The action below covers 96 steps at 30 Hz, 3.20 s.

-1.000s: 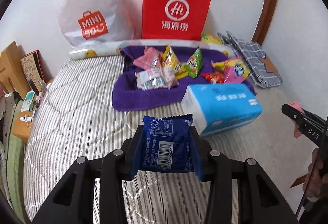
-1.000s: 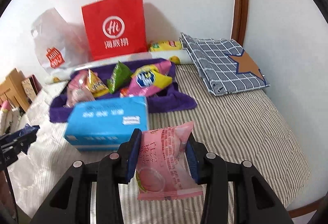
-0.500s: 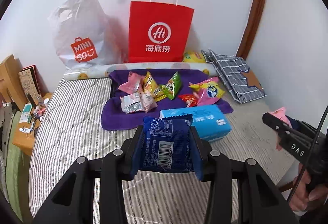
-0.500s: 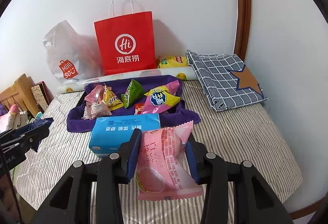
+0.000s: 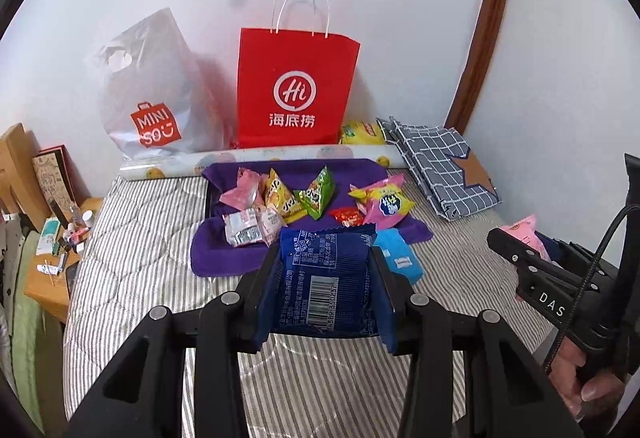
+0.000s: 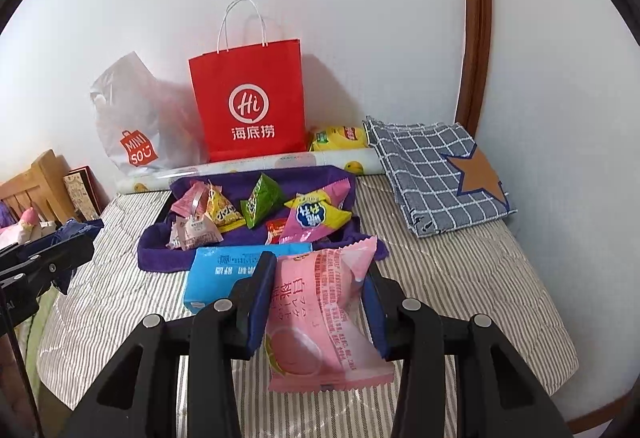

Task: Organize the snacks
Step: 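Carry blue packet with left tool while right tool carries pink packet to towel, then lower and release blue packet on towel with left tool while right tool releases pink packet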

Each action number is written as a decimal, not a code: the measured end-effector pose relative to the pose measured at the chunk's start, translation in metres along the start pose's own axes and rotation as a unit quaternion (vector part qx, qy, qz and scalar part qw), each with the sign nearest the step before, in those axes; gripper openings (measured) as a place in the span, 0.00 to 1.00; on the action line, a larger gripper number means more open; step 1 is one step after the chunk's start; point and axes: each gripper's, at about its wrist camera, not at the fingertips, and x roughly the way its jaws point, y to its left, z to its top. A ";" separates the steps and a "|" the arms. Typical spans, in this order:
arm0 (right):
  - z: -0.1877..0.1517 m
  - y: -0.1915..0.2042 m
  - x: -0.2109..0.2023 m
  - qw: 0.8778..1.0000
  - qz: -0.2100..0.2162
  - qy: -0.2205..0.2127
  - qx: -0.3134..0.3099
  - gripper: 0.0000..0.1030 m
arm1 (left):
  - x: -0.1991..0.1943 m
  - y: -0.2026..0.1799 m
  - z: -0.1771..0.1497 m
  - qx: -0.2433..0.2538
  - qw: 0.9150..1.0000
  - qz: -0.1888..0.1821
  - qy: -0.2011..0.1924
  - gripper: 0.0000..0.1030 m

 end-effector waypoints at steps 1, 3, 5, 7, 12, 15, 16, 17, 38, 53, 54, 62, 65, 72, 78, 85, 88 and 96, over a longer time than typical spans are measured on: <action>0.002 0.000 -0.001 1.000 0.000 -0.001 0.000 0.38 | 0.000 0.000 0.002 -0.001 1.000 -0.002 0.000 0.40; 0.006 0.000 -0.002 1.000 0.002 -0.004 0.001 0.38 | 0.000 -0.001 0.005 -0.001 1.000 -0.004 -0.002 0.40; 0.010 -0.001 -0.002 1.000 0.002 -0.008 -0.001 0.38 | 0.000 -0.002 0.008 0.002 1.000 -0.001 -0.005 0.40; 0.013 -0.001 -0.001 1.000 0.004 -0.009 -0.002 0.38 | 0.000 -0.001 0.011 0.001 1.000 -0.002 -0.006 0.40; 0.020 -0.005 0.006 1.000 0.013 -0.008 0.008 0.38 | 0.003 -0.002 0.014 0.004 1.000 -0.005 -0.005 0.40; 0.022 -0.008 0.011 0.999 0.033 0.005 0.014 0.38 | 0.009 -0.003 0.015 0.010 1.000 -0.004 0.002 0.40; 0.022 -0.008 0.012 0.999 0.034 0.007 0.012 0.38 | 0.010 -0.003 0.014 0.011 1.000 -0.007 0.003 0.40; 0.023 -0.008 0.012 0.999 0.032 0.008 0.006 0.38 | 0.011 -0.004 0.014 0.013 1.000 -0.008 0.004 0.40; 0.034 -0.006 0.036 1.000 0.024 -0.005 -0.007 0.38 | 0.045 0.020 0.028 -0.012 1.000 -0.006 0.009 0.40; 0.056 0.006 0.078 0.999 0.027 0.006 -0.023 0.38 | 0.081 0.039 0.055 -0.020 1.000 0.001 0.017 0.40; 0.057 0.006 0.080 0.999 0.028 0.005 -0.023 0.38 | 0.082 0.040 0.056 -0.020 1.000 0.001 0.017 0.40; 0.067 0.006 0.100 0.999 0.029 0.008 -0.019 0.38 | 0.097 0.047 0.067 -0.021 1.000 0.010 0.016 0.40; 0.071 0.003 0.108 0.999 0.032 0.010 -0.014 0.38 | 0.106 0.052 0.071 -0.023 0.999 0.016 0.019 0.40; 0.081 0.003 0.125 0.999 0.037 0.009 -0.014 0.38 | 0.122 0.063 0.080 -0.031 0.999 0.021 0.020 0.41; 0.087 0.011 0.143 0.999 0.044 0.013 -0.019 0.38 | 0.136 0.071 0.082 -0.032 0.999 0.023 0.026 0.41; 0.087 0.022 0.172 0.999 0.041 0.023 -0.022 0.39 | 0.161 0.082 0.082 -0.030 0.998 0.025 0.044 0.41; 0.086 0.025 0.187 0.998 0.045 0.035 -0.022 0.39 | 0.173 0.087 0.079 -0.034 0.998 0.026 0.051 0.41; 0.077 0.033 0.224 0.996 0.048 0.064 -0.032 0.39 | 0.208 0.095 0.072 -0.033 0.997 0.023 0.071 0.41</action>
